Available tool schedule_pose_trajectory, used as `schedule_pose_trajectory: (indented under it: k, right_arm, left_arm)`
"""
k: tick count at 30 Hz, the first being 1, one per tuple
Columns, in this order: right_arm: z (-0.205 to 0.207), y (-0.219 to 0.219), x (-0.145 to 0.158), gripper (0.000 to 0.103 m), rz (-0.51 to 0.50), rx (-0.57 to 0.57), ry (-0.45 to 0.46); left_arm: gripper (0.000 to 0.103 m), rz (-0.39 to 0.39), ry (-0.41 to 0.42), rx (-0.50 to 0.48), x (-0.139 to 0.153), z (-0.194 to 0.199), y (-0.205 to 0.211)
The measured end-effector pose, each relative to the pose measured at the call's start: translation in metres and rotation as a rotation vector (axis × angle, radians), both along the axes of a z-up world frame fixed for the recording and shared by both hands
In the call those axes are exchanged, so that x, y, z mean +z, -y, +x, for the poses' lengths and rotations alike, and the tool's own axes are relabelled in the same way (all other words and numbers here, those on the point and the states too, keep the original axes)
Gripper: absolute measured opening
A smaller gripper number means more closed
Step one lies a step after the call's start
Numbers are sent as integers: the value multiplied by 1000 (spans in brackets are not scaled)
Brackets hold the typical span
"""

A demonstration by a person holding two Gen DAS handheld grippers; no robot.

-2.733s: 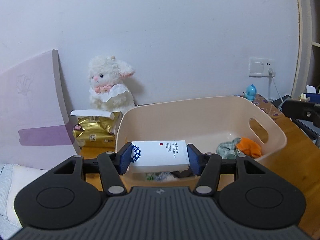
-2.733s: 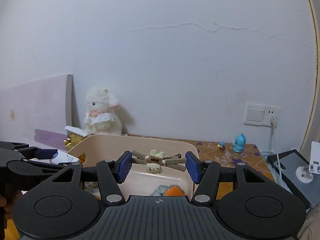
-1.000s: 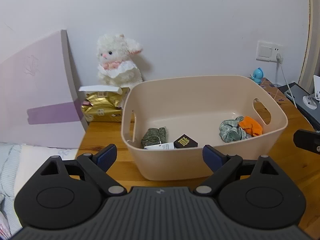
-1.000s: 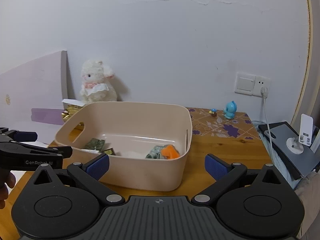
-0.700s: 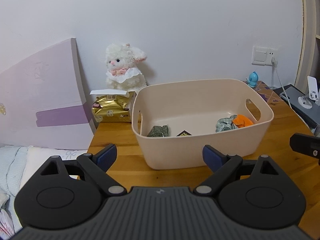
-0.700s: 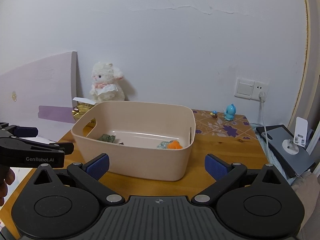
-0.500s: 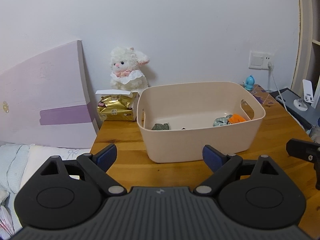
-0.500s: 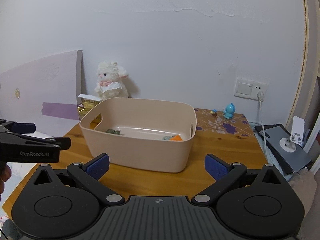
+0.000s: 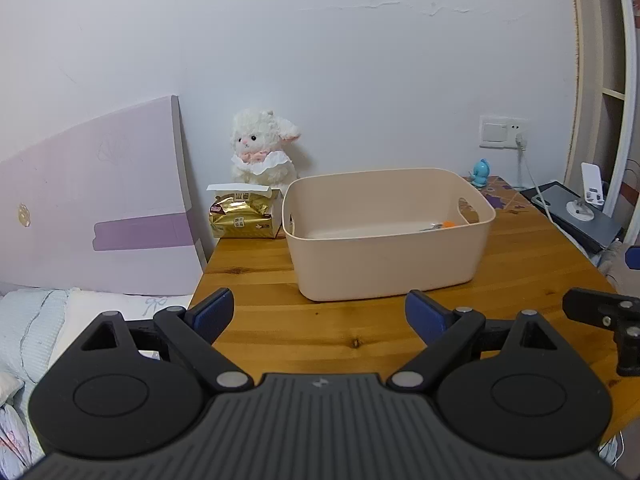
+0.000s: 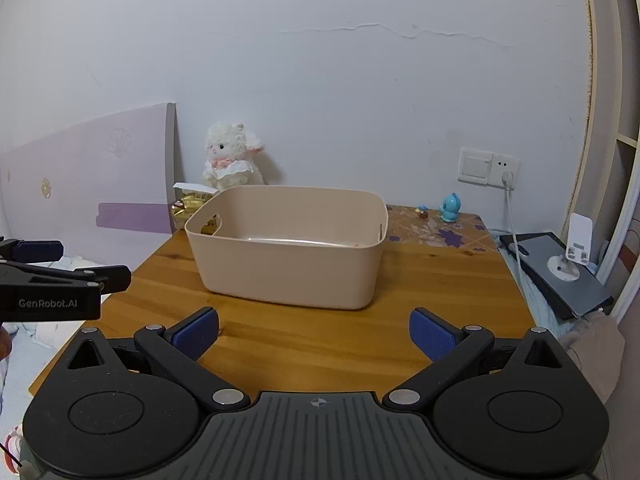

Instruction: Organize objects

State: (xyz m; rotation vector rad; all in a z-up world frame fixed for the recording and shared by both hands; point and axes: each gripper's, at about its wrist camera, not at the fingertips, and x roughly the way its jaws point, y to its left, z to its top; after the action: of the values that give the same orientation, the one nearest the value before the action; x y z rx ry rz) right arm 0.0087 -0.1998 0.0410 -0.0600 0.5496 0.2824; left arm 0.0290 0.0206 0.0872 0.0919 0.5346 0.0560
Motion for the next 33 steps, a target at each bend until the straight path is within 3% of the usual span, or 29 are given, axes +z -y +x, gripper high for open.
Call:
schedule_pose_trajectory:
  k: [15, 33]
  right_arm:
    - [-45, -5, -3, 103, 2, 26, 3]
    - [-59, 18, -6, 103, 1, -40, -28]
  left_arm:
    - [93, -5, 3, -11, -2, -58, 7]
    - [93, 4, -20, -33, -4, -76, 19]
